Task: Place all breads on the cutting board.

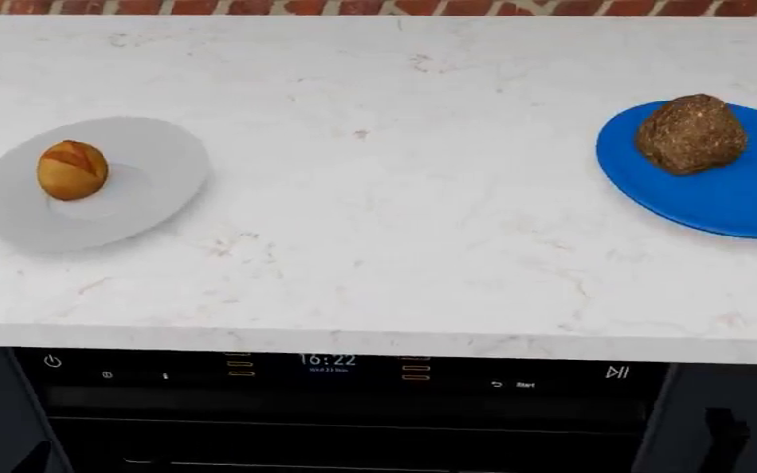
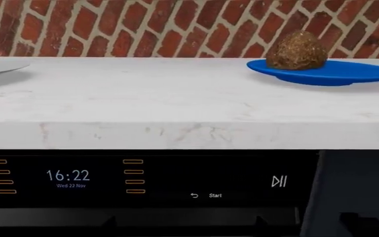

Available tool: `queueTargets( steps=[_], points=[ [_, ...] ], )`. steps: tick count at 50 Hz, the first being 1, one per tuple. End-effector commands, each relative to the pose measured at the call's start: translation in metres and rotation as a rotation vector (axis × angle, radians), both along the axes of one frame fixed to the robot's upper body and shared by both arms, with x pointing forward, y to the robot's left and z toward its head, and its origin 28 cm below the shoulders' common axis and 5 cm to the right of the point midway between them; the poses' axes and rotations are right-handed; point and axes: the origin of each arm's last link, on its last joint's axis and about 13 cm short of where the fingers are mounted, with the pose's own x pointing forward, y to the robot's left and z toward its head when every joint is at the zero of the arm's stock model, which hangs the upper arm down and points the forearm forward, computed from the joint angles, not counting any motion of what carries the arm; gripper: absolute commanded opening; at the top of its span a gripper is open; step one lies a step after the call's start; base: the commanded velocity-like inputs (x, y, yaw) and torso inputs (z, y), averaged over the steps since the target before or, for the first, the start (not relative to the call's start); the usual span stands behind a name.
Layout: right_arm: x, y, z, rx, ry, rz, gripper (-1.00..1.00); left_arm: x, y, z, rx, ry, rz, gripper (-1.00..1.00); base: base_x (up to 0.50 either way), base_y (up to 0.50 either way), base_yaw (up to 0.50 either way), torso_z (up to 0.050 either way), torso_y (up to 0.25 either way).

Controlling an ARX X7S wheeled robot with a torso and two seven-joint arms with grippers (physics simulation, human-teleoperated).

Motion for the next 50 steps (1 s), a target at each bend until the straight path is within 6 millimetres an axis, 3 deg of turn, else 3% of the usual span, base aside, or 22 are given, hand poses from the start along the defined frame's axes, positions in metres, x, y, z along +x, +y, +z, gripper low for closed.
queueTargets(
  steps=[1,5,44,50],
  points=[
    [0.0003,0.0000,-0.0009,0.000,0.001,0.001,1.00,-0.0002,0.0001,0.0000,-0.004,-0.004,-0.004,1.00,-0.01,-0.50,0.00,0.050,0.000],
    [0.0000,0.0004,0.0003,-0.001,0.002,0.001,1.00,0.0003,0.0003,0.0000,-0.007,0.003,0.000,1.00,0.00,-0.50,0.00,0.043,0.000],
    [-0.0003,0.0006,0.0001,0.000,0.003,0.004,1.00,0.0005,0.0006,-0.0004,-0.006,0.004,0.004,1.00,-0.01,-0.50,0.00,0.000,0.000],
    [-0.0021,-0.0004,0.0019,0.013,-0.008,0.001,1.00,0.0002,0.0052,0.0037,-0.044,-0.005,0.030,1.00,0.00,-0.20,0.00,0.000,0.000]
  ],
)
